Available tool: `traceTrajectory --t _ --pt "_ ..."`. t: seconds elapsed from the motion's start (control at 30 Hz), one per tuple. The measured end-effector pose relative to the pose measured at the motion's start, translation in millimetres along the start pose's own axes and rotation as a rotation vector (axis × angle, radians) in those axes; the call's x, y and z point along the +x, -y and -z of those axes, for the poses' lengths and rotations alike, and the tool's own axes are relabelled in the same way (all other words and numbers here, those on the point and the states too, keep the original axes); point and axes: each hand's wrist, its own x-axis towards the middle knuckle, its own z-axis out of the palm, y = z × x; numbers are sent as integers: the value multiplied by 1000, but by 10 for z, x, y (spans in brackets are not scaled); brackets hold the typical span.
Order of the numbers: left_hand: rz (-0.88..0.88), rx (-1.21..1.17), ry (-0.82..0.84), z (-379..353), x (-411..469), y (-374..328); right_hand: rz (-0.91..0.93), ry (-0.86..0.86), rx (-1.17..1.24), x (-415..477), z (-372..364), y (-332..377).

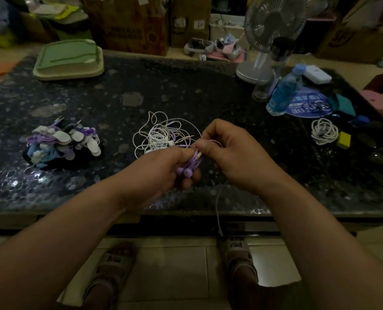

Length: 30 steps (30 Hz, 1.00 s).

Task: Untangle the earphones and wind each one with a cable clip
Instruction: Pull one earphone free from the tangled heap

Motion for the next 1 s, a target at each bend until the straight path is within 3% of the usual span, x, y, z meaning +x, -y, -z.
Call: traceTrajectory --t 0.3,0.53,0.6,0.7,0.9,1.0 --pt "-60 -66 146 -24 -55 -14 17 31 38 12 1 3" --pt "-129 255 -19 -49 -76 -37 10 66 118 7 48 29" --pt "-141 288 -6 -41 -93 -70 -47 128 254 16 113 1" --pt "-95 47 90 -56 -131 -134 -192 214 492 19 146 -43" --pt "-69 -404 268 -61 -168 -234 -209 189 680 36 -51 -22" --pt "-152 -518 103 5 -110 -263 -198 120 539 17 -228 -75"
